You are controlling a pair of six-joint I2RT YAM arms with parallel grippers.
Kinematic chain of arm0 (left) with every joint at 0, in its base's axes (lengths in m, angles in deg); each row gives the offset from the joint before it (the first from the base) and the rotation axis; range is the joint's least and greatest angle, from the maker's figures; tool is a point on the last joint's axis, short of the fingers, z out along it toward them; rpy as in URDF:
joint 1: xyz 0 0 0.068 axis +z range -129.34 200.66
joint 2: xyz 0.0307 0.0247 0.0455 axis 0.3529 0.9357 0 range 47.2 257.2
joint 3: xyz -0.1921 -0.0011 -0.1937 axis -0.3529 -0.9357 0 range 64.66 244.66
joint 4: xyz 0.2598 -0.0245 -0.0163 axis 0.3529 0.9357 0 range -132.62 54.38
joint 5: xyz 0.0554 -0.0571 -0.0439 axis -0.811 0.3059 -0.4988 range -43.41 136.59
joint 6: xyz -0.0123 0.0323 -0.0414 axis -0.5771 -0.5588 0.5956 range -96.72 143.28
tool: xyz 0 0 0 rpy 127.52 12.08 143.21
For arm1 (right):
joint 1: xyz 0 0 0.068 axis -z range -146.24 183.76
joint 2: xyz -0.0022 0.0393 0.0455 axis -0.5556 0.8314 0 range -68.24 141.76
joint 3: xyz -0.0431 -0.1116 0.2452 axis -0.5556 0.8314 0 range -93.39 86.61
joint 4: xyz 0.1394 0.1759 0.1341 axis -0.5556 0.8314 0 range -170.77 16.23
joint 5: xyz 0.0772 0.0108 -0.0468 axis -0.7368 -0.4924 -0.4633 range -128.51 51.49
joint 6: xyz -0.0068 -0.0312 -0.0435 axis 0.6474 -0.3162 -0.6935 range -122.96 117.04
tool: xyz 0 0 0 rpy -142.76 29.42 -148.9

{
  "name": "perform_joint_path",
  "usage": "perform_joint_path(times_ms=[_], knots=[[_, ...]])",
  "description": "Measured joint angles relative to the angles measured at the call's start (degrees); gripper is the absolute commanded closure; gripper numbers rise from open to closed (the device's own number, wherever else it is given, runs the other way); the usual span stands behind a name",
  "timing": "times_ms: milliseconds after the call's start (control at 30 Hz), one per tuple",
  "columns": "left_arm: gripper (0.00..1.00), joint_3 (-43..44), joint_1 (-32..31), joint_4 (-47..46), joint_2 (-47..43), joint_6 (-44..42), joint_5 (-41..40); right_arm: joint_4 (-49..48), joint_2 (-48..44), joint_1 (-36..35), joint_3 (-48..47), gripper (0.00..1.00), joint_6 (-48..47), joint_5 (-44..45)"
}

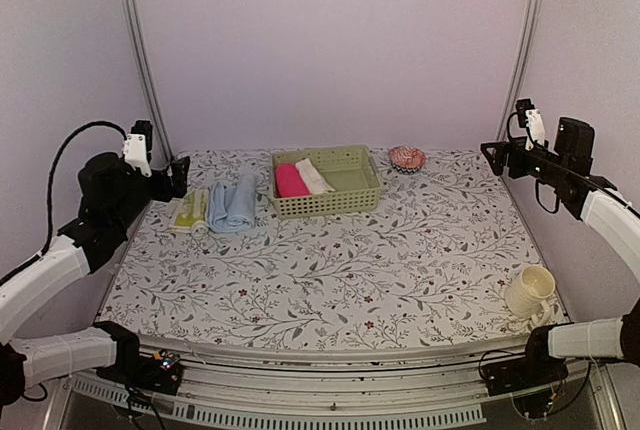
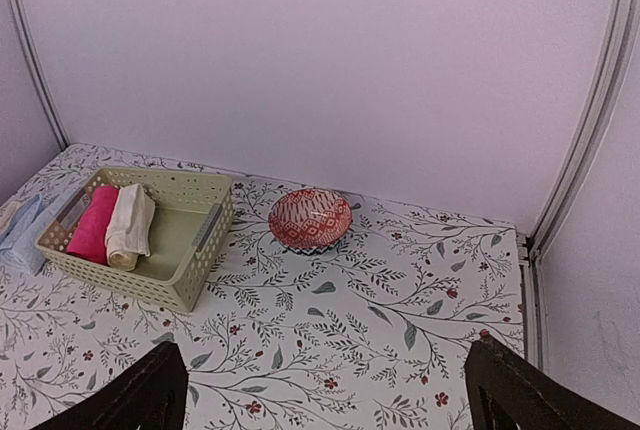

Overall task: Roll the towels
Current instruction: Move the bin to the corner of the board.

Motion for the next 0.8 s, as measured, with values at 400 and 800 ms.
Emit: perform_joint_path(times_ms=[400, 800], knots=[[0.4, 6.6, 2.3, 3.6, 9.2, 4.4, 11.2, 1.4, 6.1, 0.2, -0.7, 0.25, -5.0, -8.4], [0.96, 28.4, -24.3, 15.8, 38.4, 5.4, 12.9, 7.3, 13.0, -4.2, -2.3, 0.63, -13.5, -17.1]])
